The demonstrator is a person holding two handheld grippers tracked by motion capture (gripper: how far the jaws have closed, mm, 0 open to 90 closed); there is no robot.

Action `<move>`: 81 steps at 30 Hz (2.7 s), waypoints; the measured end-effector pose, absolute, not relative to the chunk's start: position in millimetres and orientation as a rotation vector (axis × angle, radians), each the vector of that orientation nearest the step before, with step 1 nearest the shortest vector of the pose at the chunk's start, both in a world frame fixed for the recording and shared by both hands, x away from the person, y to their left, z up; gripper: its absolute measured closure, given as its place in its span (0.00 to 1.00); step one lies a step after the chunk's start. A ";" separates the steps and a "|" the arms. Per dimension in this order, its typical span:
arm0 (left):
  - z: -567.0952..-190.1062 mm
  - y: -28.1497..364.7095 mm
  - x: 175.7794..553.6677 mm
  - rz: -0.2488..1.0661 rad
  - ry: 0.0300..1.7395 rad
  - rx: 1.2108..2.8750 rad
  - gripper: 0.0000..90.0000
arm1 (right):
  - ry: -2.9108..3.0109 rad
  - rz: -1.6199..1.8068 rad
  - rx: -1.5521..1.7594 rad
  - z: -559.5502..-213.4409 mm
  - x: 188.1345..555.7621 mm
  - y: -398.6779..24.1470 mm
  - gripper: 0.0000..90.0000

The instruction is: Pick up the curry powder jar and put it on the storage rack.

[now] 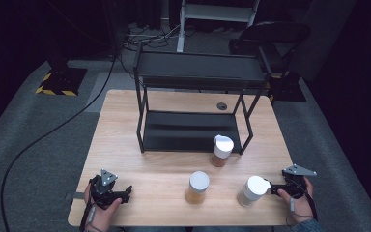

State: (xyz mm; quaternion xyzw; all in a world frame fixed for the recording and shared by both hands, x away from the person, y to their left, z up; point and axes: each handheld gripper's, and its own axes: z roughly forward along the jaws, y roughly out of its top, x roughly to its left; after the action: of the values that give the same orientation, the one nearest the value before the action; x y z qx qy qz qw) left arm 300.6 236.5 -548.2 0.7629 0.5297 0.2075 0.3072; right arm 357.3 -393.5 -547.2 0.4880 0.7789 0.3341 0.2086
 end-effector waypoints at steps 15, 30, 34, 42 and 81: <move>-548.0 233.8 299.3 0.561 1.438 1.998 0.02 | 2.169 0.930 1.356 -547.2 357.4 -393.7 0.05; -544.8 234.9 293.7 0.544 1.504 1.913 0.07 | 2.170 0.930 1.356 -547.2 357.6 -393.6 0.05; -537.0 231.0 291.9 0.548 1.497 1.906 0.06 | 2.170 0.930 1.356 -547.2 357.6 -393.6 0.05; -518.7 222.6 289.0 0.551 1.469 1.880 0.06 | 2.170 0.930 1.357 -547.2 357.7 -393.5 0.05; -430.1 158.0 267.4 0.559 1.301 1.869 0.07 | 2.170 0.930 1.356 -547.2 357.6 -393.6 0.05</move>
State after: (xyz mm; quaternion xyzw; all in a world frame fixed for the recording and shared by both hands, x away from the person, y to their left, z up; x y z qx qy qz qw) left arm 267.4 158.0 -430.1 0.7346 0.5113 0.2196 0.3881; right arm 357.6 -393.6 -547.2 0.4872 0.7795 0.3340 0.2082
